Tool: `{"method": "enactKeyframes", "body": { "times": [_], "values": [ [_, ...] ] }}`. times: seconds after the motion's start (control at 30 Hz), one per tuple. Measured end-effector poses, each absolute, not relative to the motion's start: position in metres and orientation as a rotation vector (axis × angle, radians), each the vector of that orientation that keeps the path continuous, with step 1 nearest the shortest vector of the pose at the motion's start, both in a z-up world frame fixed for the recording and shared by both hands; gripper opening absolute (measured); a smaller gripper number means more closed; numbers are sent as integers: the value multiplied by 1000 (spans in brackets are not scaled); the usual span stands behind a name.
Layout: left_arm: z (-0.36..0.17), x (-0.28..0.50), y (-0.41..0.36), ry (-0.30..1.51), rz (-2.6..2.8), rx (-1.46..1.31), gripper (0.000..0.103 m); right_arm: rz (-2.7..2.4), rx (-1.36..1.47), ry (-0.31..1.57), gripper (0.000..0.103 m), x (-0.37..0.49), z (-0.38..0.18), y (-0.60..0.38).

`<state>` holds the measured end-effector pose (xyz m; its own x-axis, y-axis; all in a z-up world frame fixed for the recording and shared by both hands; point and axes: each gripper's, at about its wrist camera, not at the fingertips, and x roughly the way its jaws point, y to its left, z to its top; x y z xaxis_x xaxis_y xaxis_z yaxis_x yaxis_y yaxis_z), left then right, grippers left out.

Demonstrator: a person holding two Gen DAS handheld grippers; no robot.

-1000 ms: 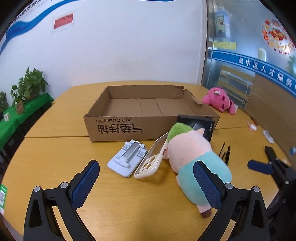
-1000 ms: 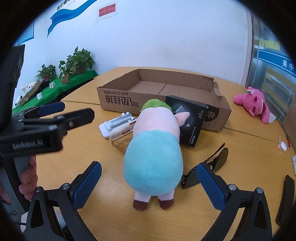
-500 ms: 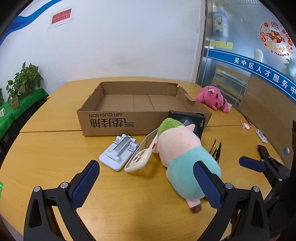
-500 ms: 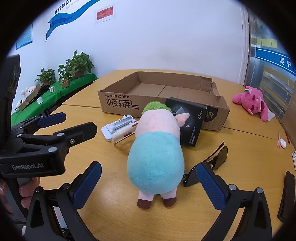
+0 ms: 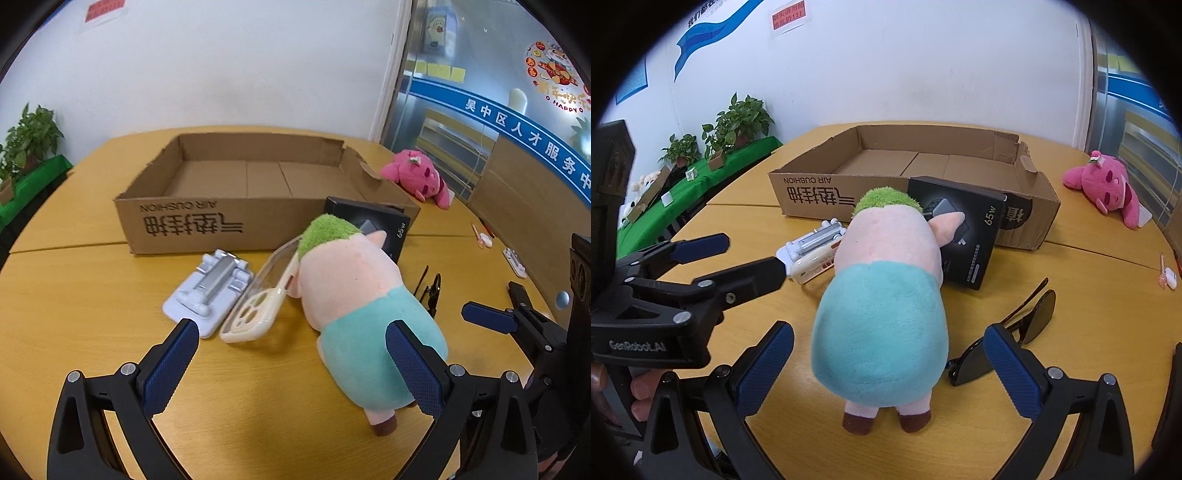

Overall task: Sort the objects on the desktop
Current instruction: 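Close the right gripper on the plush pig while the left gripper also clamps it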

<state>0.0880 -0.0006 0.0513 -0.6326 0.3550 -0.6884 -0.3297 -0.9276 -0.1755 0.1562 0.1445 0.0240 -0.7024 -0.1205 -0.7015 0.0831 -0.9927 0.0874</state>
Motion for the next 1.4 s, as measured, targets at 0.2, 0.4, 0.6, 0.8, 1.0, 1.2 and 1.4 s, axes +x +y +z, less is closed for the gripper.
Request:
{"method": "enactKeyframes", "body": {
  "times": [0.2, 0.4, 0.6, 0.8, 1.0, 1.2, 1.4],
  "values": [
    [42, 76, 7, -132, 2493, -1133, 102, -2723, 1142, -75, 102, 146, 21, 158],
    [39, 77, -5, -208, 2514, -1152, 102, -2593, 1181, -39, 102, 131, 13, 149],
    [37, 66, -4, -274, 2366, -1208, 102, -2552, 1207, -4, 102, 133, -1, 143],
    [40, 40, 13, -259, 2235, -1208, 102, -2592, 1310, -186, 102, 121, -16, 153],
    [16, 11, 20, -415, 2058, -1294, 101, -2552, 1320, -183, 96, 121, -20, 152],
    [4, 15, 43, -270, 2064, -1340, 88, -2513, 1331, -91, 90, 123, -21, 141],
    [11, 20, 37, -249, 2085, -1323, 80, -2506, 1331, -81, 83, 124, -17, 136]
  ]
}}
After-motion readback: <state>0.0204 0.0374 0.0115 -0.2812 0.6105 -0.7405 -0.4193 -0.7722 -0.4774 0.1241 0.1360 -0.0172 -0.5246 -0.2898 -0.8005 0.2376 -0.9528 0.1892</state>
